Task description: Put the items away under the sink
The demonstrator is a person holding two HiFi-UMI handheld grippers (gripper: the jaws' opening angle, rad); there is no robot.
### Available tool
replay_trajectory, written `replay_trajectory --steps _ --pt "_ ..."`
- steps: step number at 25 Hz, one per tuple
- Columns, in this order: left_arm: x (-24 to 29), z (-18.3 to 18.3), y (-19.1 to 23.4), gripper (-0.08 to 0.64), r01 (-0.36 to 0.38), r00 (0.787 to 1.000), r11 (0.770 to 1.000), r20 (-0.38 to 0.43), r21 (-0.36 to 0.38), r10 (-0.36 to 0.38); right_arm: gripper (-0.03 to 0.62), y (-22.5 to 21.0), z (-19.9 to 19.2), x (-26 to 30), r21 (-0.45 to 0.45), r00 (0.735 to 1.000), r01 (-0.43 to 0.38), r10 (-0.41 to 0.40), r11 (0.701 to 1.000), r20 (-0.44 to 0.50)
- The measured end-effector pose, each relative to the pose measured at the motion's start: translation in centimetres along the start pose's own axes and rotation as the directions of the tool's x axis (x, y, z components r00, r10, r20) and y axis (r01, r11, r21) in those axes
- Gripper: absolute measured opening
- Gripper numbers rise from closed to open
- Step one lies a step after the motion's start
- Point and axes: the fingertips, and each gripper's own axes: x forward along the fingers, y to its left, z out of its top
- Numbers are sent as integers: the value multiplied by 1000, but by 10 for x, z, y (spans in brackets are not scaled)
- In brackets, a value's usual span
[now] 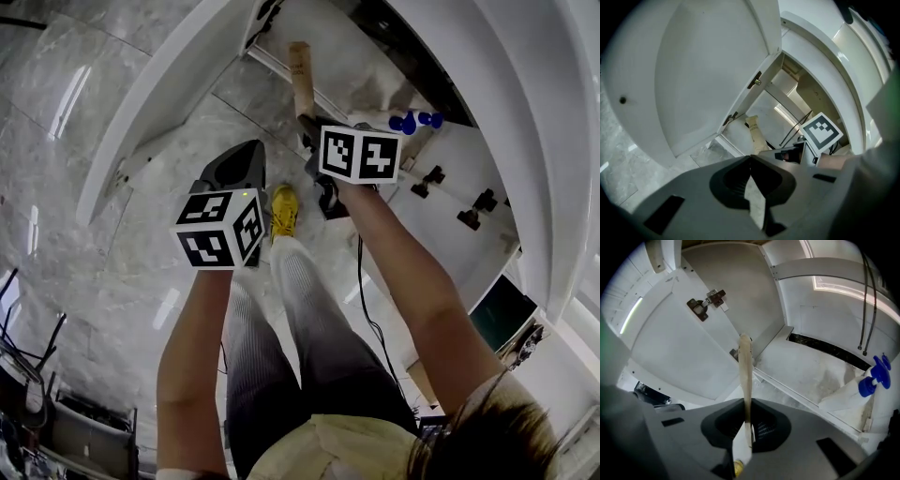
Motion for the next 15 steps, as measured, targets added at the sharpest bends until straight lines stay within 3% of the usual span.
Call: replay_trajectory --steps 10,15 --pt "33 0 24 38 -34 999 999 25 -38 35 45 -18 16 35 -7 1000 18 -17 1000 18" --pt "49 2 33 38 -58 997 998 45 -14 59 46 -30 23 54 5 999 34 -34 999 27"
